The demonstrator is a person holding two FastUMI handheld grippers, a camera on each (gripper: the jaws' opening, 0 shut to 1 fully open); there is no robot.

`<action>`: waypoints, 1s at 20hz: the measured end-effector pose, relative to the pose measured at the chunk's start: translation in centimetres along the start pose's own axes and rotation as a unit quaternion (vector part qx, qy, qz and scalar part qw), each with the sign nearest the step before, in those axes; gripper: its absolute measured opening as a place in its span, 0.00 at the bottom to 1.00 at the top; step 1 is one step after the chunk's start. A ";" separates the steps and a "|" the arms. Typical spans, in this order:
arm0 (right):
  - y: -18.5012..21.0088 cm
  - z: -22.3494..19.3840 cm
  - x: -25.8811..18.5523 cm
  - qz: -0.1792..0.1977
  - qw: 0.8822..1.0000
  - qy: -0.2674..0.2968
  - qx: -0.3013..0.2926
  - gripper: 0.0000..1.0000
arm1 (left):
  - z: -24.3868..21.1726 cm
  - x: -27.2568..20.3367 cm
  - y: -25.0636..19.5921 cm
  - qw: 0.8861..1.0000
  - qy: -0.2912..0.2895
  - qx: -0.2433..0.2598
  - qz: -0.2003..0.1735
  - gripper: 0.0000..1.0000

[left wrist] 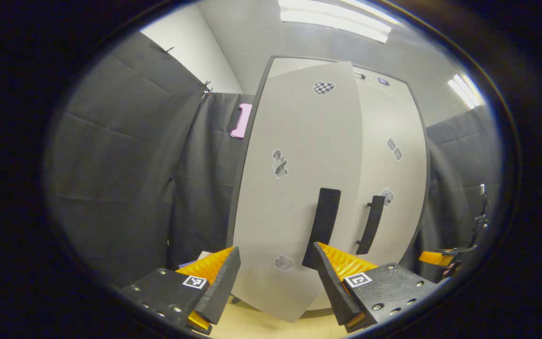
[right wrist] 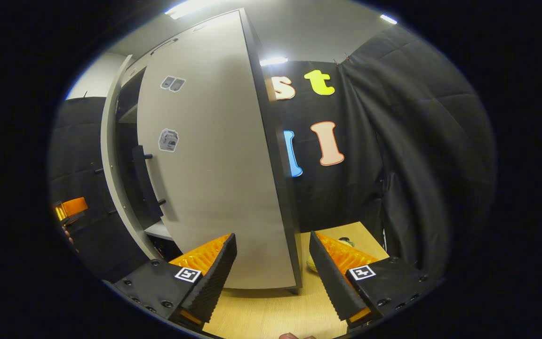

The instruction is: Grab one shoe with the right hand and put it into the shoe cabinet, grab the other shoe with the left hand and put it into the shoe cabinet; then close the right door with the right hand and the left door with the left hand.

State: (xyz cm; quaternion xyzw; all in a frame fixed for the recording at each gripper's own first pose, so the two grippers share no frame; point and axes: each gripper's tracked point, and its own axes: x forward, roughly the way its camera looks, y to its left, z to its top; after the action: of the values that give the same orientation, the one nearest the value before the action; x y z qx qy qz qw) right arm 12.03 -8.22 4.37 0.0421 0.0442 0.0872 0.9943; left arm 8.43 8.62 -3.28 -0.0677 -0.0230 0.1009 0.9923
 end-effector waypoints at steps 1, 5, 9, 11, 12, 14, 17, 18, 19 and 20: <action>0.4 0.6 -0.4 -0.008 1.000 -0.008 -0.006 0.98 | 0.7 -0.2 0.6 1.000 -0.011 -0.002 -0.001 0.86; 2.3 2.5 -2.0 -0.036 0.999 -0.027 -0.013 0.98 | 1.4 -0.2 3.7 0.999 -0.013 0.036 0.001 0.90; 3.9 2.6 -3.3 -0.049 0.998 -0.030 -0.040 0.98 | -0.1 -0.3 4.8 0.999 0.000 0.039 -0.010 0.90; 4.3 2.4 -4.1 -0.059 0.997 -0.033 -0.046 0.98 | -0.5 -0.8 5.4 0.999 0.004 0.036 -0.016 0.90; 4.3 2.3 -4.6 -0.065 0.996 -0.036 -0.045 0.98 | -0.7 -1.2 5.7 0.999 0.005 0.036 -0.015 0.90; 4.4 1.9 -5.6 -0.072 0.996 -0.039 -0.043 0.98 | -0.8 -1.8 6.3 0.999 0.007 0.038 -0.014 0.90; 4.5 0.6 -7.0 -0.078 0.996 -0.035 -0.036 0.98 | -0.8 -2.7 6.8 0.998 0.006 0.055 -0.016 0.89; 4.5 0.0 -7.5 -0.079 0.996 -0.034 -0.034 0.98 | -1.1 -2.9 7.0 0.998 0.007 0.059 -0.015 0.90; 4.7 -0.8 -8.1 -0.080 0.996 -0.031 -0.032 0.98 | -1.5 -3.1 7.2 0.998 0.009 0.061 -0.010 0.90; 4.8 -1.6 -8.4 -0.079 0.996 -0.026 -0.030 0.98 | -2.0 -3.5 8.1 0.998 0.013 0.066 0.009 0.90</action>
State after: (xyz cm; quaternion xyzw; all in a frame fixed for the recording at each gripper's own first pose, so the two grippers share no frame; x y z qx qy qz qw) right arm 2.81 -4.88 3.93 0.0110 0.0185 0.0085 0.9997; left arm 3.57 15.49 -6.49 -0.0031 -0.0025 0.1102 0.9939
